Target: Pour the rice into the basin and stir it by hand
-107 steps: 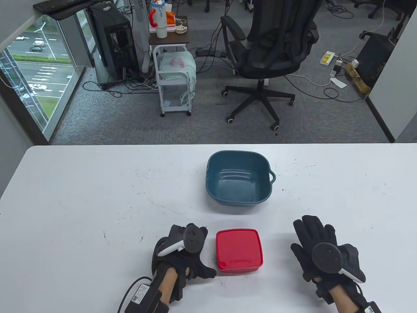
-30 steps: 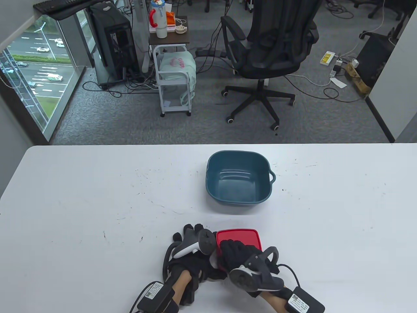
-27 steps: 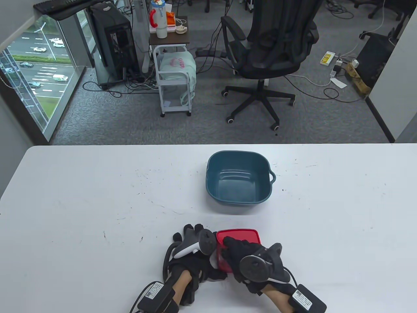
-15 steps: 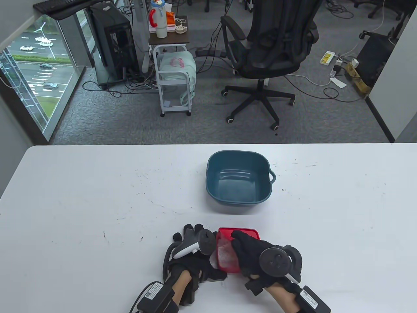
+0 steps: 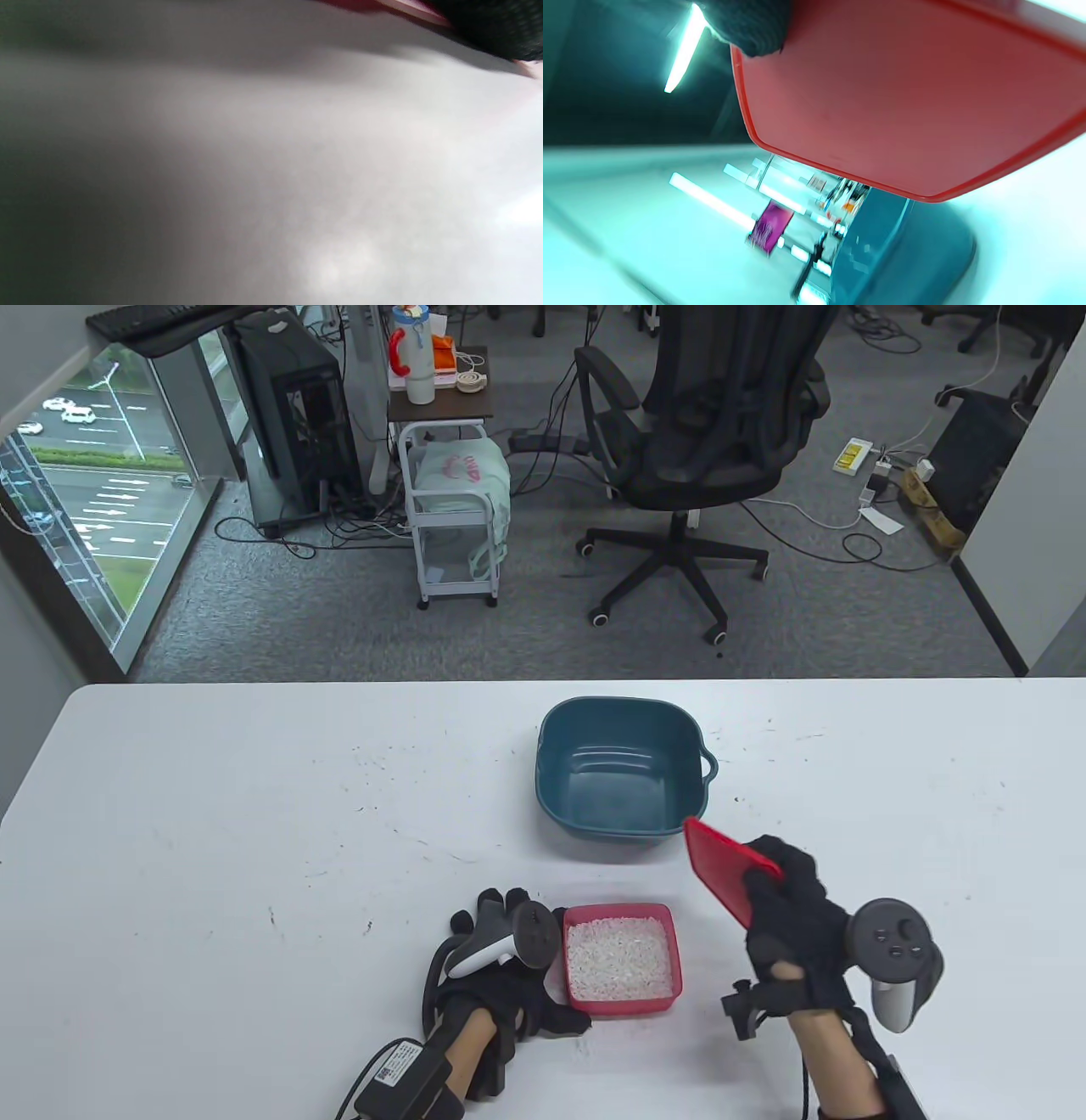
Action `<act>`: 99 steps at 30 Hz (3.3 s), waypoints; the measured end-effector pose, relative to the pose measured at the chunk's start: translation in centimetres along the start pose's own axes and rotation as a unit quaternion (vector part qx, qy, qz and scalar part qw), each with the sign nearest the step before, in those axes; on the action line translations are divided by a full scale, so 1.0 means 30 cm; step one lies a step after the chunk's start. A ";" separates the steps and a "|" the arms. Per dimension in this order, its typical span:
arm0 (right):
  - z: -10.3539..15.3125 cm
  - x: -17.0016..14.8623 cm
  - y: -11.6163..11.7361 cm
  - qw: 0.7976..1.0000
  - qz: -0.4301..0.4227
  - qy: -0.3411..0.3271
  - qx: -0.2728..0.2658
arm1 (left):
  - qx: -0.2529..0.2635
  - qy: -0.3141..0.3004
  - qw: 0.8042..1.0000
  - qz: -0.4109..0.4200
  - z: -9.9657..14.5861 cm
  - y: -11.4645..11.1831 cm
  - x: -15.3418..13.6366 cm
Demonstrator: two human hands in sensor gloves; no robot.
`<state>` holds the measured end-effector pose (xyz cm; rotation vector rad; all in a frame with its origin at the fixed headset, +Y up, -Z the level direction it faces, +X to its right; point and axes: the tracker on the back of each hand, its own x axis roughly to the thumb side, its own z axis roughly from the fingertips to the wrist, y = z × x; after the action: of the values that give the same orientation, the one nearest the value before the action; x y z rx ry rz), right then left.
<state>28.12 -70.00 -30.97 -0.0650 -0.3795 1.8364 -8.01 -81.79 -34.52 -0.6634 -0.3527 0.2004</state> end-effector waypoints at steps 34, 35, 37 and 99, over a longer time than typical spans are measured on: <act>-0.104 -0.365 -0.244 0.820 0.423 0.384 -0.026 | 0.001 -0.001 1.000 0.000 0.001 0.002 -0.004; -0.104 -0.362 -0.243 0.820 0.424 0.384 -0.026 | 0.001 -0.001 1.000 -0.001 0.001 0.002 -0.004; -0.104 -0.368 -0.233 0.789 0.475 0.388 -0.017 | 0.001 -0.002 1.000 -0.002 0.001 0.001 -0.004; -0.148 0.071 0.332 0.893 0.049 0.258 0.365 | 0.297 0.001 0.933 -0.202 0.257 0.079 -0.080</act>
<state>19.32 -69.47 -37.75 -0.0492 0.7026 1.8684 -13.33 -76.31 -30.98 0.0154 -0.3936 -0.0901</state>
